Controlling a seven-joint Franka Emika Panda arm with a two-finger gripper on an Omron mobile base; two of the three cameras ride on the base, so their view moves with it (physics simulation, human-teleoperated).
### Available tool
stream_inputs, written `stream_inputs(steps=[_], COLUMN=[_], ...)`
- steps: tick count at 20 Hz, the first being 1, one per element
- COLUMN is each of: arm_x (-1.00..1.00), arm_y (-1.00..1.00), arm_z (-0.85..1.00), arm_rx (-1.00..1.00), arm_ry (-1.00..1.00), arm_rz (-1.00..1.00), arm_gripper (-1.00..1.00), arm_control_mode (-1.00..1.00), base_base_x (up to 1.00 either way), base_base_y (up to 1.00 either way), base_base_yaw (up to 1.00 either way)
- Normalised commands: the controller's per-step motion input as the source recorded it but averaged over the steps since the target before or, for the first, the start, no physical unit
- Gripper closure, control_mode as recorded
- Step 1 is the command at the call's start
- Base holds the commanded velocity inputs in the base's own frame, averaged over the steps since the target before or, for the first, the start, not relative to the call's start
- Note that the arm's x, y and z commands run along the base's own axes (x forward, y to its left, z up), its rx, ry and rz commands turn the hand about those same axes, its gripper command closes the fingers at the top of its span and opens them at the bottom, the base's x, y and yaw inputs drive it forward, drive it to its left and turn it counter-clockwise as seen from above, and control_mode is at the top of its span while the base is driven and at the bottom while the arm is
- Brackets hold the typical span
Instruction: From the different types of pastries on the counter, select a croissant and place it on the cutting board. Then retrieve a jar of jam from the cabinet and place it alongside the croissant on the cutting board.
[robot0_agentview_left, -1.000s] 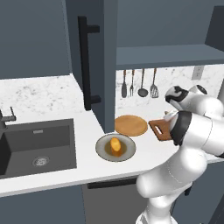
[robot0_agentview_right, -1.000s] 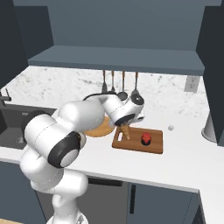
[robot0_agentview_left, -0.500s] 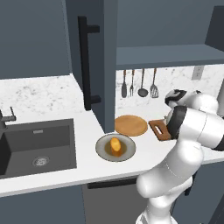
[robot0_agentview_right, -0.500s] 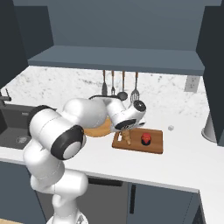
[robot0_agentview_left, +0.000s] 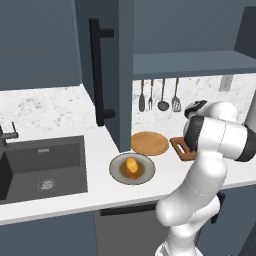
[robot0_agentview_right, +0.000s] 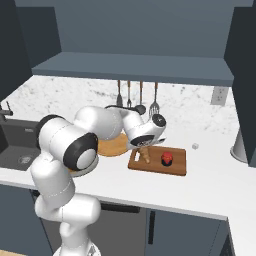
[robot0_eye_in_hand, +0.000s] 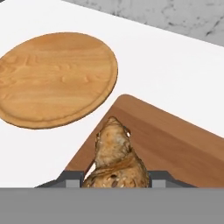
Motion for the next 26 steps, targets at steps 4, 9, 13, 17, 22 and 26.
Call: stream_inputs(steps=[4, 9, 13, 17, 22, 26], arm_x=[0.03, 0.01, 0.00, 0.02, 0.27, 0.28], arm_y=[-0.34, -0.05, 0.00, 0.01, 0.07, 0.09], arm_z=[-0.22, -0.07, -0.15, -0.28, -0.05, 0.00], arm_rx=[0.00, 0.00, 0.00, 0.00, 0.00, 0.00], arm_ry=[0.00, 0.00, 0.00, 0.00, 0.00, 0.00], arm_rz=[0.00, 0.00, 0.00, 0.00, -0.02, -0.03], arm_gripper=[1.00, 1.00, 1.00, 1.00, 1.00, -1.00], arm_control_mode=[-1.00, -1.00, -1.00, -1.00, -1.00, -1.00], base_base_x=[0.00, 0.00, 0.00, 0.00, 0.00, 0.00], base_base_y=[0.00, 0.00, 0.00, 0.00, 0.00, 0.00], base_base_yaw=[0.00, 0.00, 0.00, 0.00, 0.00, 0.00])
